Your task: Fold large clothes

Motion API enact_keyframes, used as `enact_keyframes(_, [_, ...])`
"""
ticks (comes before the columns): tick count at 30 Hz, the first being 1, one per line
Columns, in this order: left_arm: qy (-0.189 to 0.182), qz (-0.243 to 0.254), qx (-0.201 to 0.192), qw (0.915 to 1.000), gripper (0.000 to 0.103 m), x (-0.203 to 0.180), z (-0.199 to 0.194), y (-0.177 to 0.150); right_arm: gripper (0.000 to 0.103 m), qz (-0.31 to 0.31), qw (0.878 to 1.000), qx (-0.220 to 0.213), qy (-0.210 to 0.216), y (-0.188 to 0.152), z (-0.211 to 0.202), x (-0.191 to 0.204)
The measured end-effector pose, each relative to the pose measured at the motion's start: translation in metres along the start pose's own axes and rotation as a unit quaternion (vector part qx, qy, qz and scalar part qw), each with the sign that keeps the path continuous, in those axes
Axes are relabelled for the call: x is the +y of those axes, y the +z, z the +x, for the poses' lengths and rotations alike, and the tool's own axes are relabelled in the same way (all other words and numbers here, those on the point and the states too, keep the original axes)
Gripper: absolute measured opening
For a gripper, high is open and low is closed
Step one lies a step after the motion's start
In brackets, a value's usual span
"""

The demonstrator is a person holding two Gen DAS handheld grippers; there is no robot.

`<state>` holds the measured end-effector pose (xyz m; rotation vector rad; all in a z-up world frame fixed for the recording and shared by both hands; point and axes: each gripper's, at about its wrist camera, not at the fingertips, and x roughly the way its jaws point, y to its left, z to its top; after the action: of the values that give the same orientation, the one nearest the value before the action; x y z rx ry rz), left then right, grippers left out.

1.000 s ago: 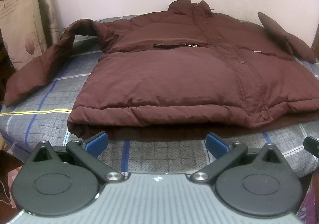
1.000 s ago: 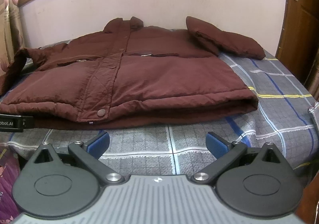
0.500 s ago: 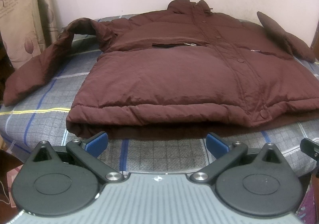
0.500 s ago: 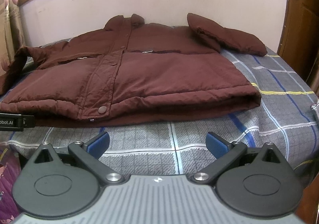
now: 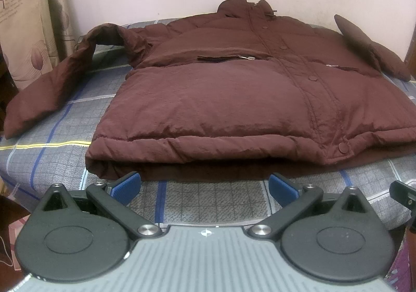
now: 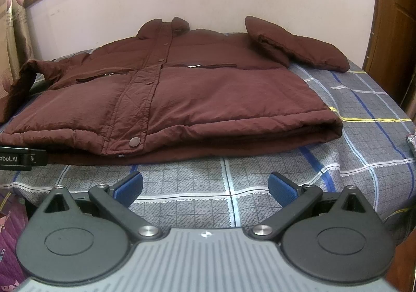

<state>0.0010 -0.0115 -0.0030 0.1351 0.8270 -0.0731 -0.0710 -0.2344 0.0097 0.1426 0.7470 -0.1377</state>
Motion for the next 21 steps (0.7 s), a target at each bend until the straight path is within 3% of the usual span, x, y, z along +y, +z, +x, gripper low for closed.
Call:
enact_keyframes(13, [-0.002, -0.002, 0.000, 1.0000, 0.103, 0.000, -0.001, 0.002, 0.103, 0.002, 1.000, 0.003, 0.001, 0.000, 0.002, -0.001])
enact_keyframes(21, [0.002, -0.028, -0.009, 0.9996, 0.103, 0.014, -0.004, 0.010, 0.103, -0.001, 1.000, 0.004, 0.002, 0.000, 0.003, 0.001])
